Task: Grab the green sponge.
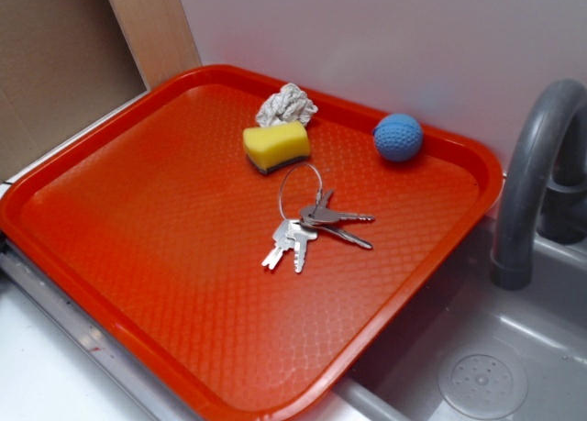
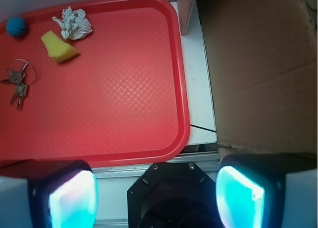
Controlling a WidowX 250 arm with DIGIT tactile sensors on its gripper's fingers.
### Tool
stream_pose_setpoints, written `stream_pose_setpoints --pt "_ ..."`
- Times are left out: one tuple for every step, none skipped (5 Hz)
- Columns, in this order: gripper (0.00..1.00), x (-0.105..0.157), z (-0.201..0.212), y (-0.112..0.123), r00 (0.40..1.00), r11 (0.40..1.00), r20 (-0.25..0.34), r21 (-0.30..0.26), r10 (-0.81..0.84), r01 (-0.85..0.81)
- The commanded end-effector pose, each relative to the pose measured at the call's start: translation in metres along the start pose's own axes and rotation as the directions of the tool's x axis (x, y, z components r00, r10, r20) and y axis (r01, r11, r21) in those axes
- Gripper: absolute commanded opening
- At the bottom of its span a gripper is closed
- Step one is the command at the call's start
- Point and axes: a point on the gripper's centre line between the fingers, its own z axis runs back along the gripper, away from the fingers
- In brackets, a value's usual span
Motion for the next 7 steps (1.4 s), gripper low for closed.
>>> stream_pose_setpoints --pt "1.0 0.0 0.0 0.0 1.0 1.0 0.0 0.0 0.0 0.0" --pt "1.0 0.017 -0.015 -0.019 0.994 0.997 0.099 -0.052 -0.047 0.052" --pt "1.0 0.046 -0.032 -0.051 0.971 0.985 0.19 -0.055 -0.148 0.161" --pt "1.0 0.072 -0.056 -0.087 0.925 0.955 0.298 -0.106 -0.234 0.276" --pt "1.0 0.095 -0.082 -0.13 0.874 0.902 0.375 -0.174 -0.31 0.394" --pt "1.0 0.112 -0.113 -0.159 0.87 0.897 0.311 -0.097 -0.384 0.431" --pt "1.0 0.123 -0.146 -0.18 0.861 0.879 0.285 -0.109 -0.42 0.465"
